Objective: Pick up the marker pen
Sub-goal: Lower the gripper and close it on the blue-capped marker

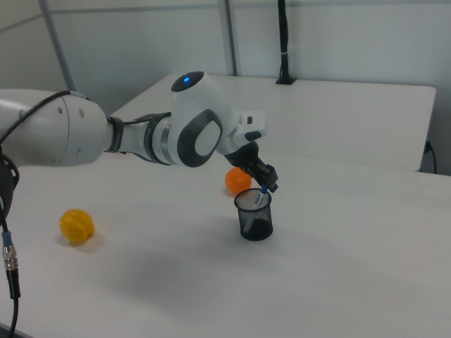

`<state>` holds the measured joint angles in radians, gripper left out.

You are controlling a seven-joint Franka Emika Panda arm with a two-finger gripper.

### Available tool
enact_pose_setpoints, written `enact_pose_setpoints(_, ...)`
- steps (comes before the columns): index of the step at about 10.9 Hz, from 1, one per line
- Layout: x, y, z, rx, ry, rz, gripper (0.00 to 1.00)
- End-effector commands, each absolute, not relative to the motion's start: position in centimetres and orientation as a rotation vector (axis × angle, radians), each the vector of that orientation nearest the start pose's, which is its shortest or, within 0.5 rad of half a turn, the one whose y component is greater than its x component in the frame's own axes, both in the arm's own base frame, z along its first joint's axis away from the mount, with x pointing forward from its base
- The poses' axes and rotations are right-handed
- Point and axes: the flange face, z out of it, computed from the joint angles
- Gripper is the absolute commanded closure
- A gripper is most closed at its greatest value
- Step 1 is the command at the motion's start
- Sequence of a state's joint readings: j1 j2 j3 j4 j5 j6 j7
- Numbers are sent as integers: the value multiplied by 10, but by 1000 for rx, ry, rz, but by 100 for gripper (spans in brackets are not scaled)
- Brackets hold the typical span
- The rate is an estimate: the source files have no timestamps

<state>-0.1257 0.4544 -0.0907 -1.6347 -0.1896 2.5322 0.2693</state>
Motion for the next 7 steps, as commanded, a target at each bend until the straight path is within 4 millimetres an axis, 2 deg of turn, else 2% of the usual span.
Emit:
enact_pose_setpoints(1, 703, -136, 400, -3176, 550, -776, 73)
enact_pose_setpoints(3, 703, -135, 400, -3175, 548, -776, 81)
enact_pose_setpoints(5, 703, -134, 401, -3173, 550, -776, 84)
enact_pose_setpoints(7, 702, -134, 409, -3167, 555, -790, 90)
